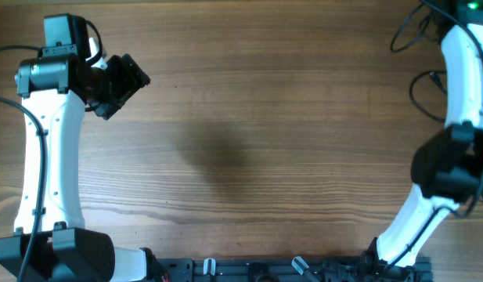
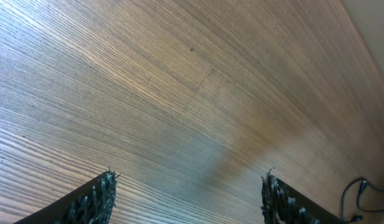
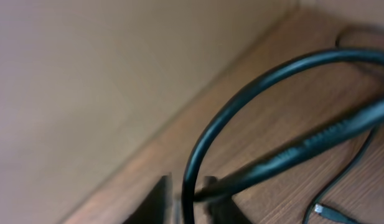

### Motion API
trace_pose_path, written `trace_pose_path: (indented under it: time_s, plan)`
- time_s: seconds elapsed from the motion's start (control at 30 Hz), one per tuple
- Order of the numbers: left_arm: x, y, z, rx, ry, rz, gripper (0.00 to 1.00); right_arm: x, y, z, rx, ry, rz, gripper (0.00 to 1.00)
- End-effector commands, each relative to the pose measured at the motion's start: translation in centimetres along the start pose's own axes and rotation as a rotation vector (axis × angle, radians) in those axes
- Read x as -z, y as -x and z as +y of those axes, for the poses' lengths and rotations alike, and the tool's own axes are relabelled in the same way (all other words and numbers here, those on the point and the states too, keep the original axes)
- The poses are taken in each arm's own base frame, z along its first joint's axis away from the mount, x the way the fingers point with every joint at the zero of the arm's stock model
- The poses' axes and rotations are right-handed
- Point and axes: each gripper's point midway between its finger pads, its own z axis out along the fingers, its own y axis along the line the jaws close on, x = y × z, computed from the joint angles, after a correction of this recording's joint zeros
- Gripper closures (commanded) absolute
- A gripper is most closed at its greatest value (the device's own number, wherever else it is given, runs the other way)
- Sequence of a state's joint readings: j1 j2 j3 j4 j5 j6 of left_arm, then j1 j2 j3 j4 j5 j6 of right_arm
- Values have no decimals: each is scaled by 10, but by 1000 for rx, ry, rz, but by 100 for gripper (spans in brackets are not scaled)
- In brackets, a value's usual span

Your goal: Untangle cables

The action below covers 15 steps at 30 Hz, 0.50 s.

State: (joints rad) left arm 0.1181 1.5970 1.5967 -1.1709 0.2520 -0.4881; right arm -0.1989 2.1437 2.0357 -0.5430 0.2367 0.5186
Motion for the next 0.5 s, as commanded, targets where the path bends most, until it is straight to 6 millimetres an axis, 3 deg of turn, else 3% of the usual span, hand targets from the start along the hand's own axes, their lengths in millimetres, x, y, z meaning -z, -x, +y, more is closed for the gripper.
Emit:
trace_pose_path:
  time_s: [0.0,0.07,0.13,0.23,0.3,0.33,0.47]
  plan:
    - [1,2,1,8,7,-7,22,-46,-38,-14,52,-76,54,0]
    - [1,2,1,8,7,-7,22,-53,-50,-19,61,-93,85,0]
    - [1,2,1,8,7,-8,21,-53,-50,-20,61,-95,86,0]
    - [1,2,1,8,7,-8,16,-35,-34,-15,67,-79,62,0]
    - [1,3,1,7,7,-8,8,-11,-18,-9,72,-53,47,0]
    - [1,3,1,7,7,-9,0,12,-7,-4,69,-22,50,0]
    - [1,3,1,7,6,-11,0,95,12,9,115,98,92,0]
